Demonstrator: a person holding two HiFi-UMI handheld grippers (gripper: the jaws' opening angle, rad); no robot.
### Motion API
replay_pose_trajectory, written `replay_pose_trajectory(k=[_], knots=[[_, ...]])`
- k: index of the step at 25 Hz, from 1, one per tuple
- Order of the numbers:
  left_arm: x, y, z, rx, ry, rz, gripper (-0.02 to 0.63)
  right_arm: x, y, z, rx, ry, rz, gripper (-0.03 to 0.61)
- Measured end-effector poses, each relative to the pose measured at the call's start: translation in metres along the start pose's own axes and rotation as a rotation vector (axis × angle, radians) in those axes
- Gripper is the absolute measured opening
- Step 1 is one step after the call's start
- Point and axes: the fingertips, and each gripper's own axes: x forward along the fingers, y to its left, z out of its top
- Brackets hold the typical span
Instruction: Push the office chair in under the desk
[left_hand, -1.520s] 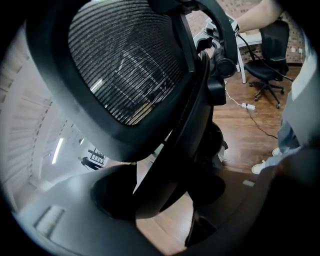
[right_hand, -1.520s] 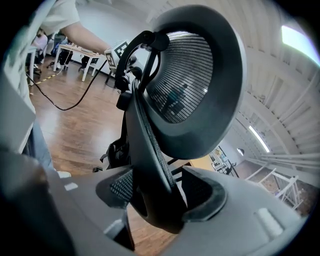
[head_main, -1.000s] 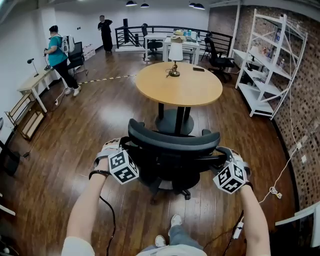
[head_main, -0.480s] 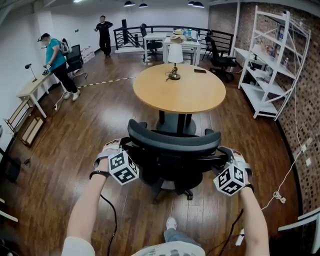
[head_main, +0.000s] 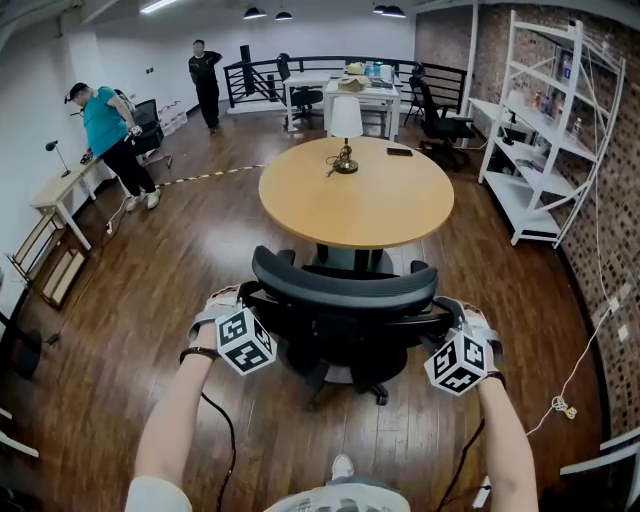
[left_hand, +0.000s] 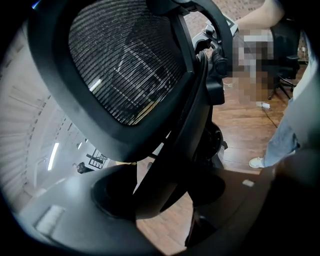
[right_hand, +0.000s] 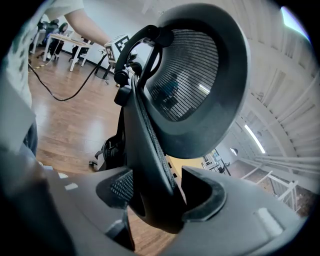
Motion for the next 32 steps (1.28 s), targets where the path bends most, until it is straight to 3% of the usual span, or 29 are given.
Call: replay_pose_trajectory(k=[11,26,32], knots=[[0.036,0.029,0.017,-0.008,0.017,-0.011,0.31,0.036,-0.039,-0.008,-0.017,-0.013,-0.003,0.265],[0.036,0.023,0.022,-0.03,0.01,0.009,0.314,0.042,-0.043,-0.017,-0.025,-0.008,0.001,0.273],[0.026,0.018,0.028,-0.081,-0.003,0.036,0.314,0.036,-0.041,-0.018,-0.001,0.021,-0.017,0.276]])
